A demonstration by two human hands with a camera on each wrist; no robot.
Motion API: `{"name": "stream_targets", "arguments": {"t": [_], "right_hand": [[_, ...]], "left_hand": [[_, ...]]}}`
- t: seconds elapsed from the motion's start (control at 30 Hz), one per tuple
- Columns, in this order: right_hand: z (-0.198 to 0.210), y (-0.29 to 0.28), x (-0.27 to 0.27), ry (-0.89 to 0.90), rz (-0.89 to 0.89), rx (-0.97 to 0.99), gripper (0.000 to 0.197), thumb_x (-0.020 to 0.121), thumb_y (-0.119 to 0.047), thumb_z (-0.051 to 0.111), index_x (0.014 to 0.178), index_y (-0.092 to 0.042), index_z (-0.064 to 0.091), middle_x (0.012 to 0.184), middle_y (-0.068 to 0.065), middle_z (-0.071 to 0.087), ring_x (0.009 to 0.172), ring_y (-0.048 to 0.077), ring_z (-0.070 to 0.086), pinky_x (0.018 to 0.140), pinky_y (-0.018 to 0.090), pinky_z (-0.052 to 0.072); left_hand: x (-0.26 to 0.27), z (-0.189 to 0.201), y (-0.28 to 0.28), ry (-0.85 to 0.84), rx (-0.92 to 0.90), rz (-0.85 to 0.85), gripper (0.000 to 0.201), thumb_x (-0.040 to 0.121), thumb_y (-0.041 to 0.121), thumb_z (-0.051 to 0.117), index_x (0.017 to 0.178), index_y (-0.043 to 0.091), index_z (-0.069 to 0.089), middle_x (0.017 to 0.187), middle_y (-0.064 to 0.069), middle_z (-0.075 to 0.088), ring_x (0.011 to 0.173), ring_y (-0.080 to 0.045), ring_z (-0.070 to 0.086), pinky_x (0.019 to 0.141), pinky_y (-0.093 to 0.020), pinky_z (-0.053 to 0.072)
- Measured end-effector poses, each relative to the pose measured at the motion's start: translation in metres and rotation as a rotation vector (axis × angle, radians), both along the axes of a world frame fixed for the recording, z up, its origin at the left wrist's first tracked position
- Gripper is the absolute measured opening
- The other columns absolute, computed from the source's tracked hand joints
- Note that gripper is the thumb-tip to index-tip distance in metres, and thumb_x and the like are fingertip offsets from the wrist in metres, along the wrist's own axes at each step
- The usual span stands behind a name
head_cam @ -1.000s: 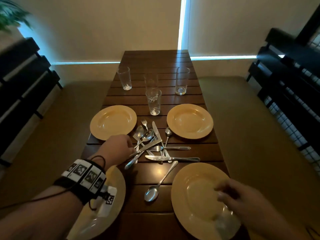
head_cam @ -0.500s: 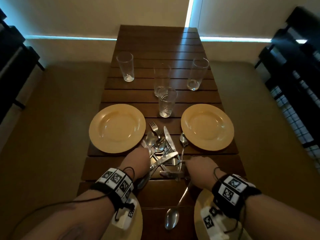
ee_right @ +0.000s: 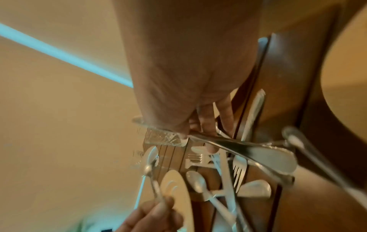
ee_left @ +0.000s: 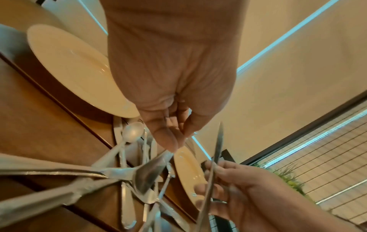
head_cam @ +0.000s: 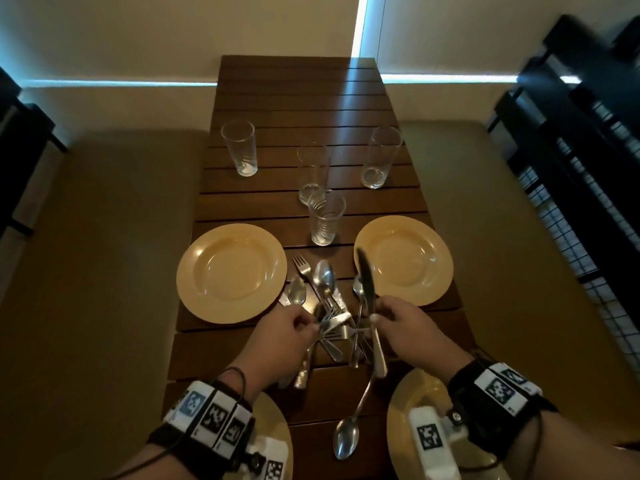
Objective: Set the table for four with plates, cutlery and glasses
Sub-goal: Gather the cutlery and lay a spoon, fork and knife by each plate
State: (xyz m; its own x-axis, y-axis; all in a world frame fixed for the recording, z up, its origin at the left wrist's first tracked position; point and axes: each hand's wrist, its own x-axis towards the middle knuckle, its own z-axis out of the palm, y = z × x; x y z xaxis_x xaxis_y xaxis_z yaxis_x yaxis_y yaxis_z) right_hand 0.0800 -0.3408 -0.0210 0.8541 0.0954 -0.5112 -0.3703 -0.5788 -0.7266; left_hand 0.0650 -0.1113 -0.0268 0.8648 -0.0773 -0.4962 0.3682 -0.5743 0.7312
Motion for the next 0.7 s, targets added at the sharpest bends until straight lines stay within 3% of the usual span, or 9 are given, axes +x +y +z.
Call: {"name": "stream_targets", "arguments": {"t": [0.07, 0.13, 0.2, 0.3, 0.4, 0.5, 0.6, 0.7], "right_hand": [[0.001, 0.010, -0.006, 0.145, -0.277, 0.305, 0.016, 0.103, -0.015, 0.049, 0.108, -0.013, 0.064, 0.104, 0.012, 0.071, 0.088, 0.024, 0.076, 0.076, 0.041, 0.062], [-0.005, 0.019, -0.009, 0.216, -0.406, 0.469, 0.019, 0.104, -0.015, 0.046, 0.110, -0.009, 0.063, 0.104, 0.018, 0.071, 0.089, 0.029, 0.074, 0.076, 0.048, 0.062], [-0.011, 0.026, -0.011, 0.253, -0.468, 0.573, 0.020, 0.103, -0.015, 0.046, 0.111, -0.007, 0.063, 0.107, 0.021, 0.072, 0.085, 0.030, 0.072, 0.070, 0.046, 0.062], [-0.017, 0.033, -0.016, 0.310, -0.528, 0.679, 0.019, 0.102, -0.015, 0.049, 0.110, -0.005, 0.063, 0.094, 0.016, 0.075, 0.069, 0.022, 0.071, 0.060, 0.038, 0.058], [-0.025, 0.036, -0.021, 0.331, -0.561, 0.685, 0.019, 0.101, -0.012, 0.051, 0.112, -0.005, 0.065, 0.092, 0.013, 0.076, 0.072, 0.020, 0.072, 0.057, 0.033, 0.056], [-0.031, 0.029, -0.024, 0.359, -0.640, 0.678, 0.019, 0.103, -0.009, 0.044, 0.115, -0.005, 0.058, 0.079, 0.010, 0.068, 0.061, 0.020, 0.064, 0.055, 0.035, 0.055], [-0.024, 0.015, -0.027, 0.320, -0.590, 0.515, 0.019, 0.103, -0.013, 0.043, 0.115, -0.011, 0.056, 0.075, 0.003, 0.056, 0.059, 0.015, 0.051, 0.054, 0.033, 0.050], [-0.017, 0.005, -0.023, 0.172, -0.416, 0.218, 0.013, 0.095, -0.013, 0.055, 0.105, -0.018, 0.060, 0.090, 0.003, 0.064, 0.071, 0.016, 0.059, 0.053, 0.027, 0.048]], "left_hand": [[-0.003, 0.007, -0.014, 0.033, -0.126, 0.013, 0.005, 0.099, 0.021, 0.064, 0.096, 0.020, 0.069, 0.074, -0.003, 0.073, 0.056, -0.016, 0.068, 0.054, -0.028, 0.060], [-0.002, 0.009, -0.025, 0.069, -0.187, 0.019, 0.004, 0.098, 0.017, 0.066, 0.095, 0.017, 0.069, 0.072, -0.004, 0.074, 0.056, -0.017, 0.069, 0.058, -0.032, 0.062], [-0.001, 0.008, -0.036, 0.085, -0.180, 0.030, 0.003, 0.095, 0.016, 0.070, 0.093, 0.016, 0.071, 0.078, -0.005, 0.076, 0.058, -0.018, 0.073, 0.061, -0.036, 0.065], [-0.002, 0.002, -0.049, 0.015, -0.061, -0.022, 0.002, 0.089, 0.022, 0.074, 0.089, 0.022, 0.076, 0.079, 0.001, 0.077, 0.064, -0.014, 0.074, 0.068, -0.038, 0.065], [-0.006, 0.001, -0.055, -0.144, 0.068, -0.109, 0.008, 0.087, 0.033, 0.075, 0.092, 0.027, 0.079, 0.084, 0.014, 0.072, 0.076, -0.002, 0.067, 0.077, -0.027, 0.060], [-0.008, -0.004, -0.042, -0.210, 0.131, -0.066, 0.011, 0.091, 0.036, 0.071, 0.090, 0.025, 0.074, 0.084, 0.012, 0.069, 0.076, -0.003, 0.065, 0.071, -0.024, 0.056], [-0.005, -0.026, -0.008, -0.114, 0.377, -0.126, 0.013, 0.093, 0.033, 0.068, 0.099, 0.022, 0.065, 0.100, 0.004, 0.065, 0.078, -0.005, 0.057, 0.072, -0.024, 0.052], [-0.008, -0.050, 0.009, 0.021, 0.536, -0.262, 0.049, 0.084, 0.041, 0.076, 0.123, 0.020, 0.056, 0.123, -0.002, 0.057, 0.101, -0.015, 0.057, 0.086, -0.027, 0.050]]}}
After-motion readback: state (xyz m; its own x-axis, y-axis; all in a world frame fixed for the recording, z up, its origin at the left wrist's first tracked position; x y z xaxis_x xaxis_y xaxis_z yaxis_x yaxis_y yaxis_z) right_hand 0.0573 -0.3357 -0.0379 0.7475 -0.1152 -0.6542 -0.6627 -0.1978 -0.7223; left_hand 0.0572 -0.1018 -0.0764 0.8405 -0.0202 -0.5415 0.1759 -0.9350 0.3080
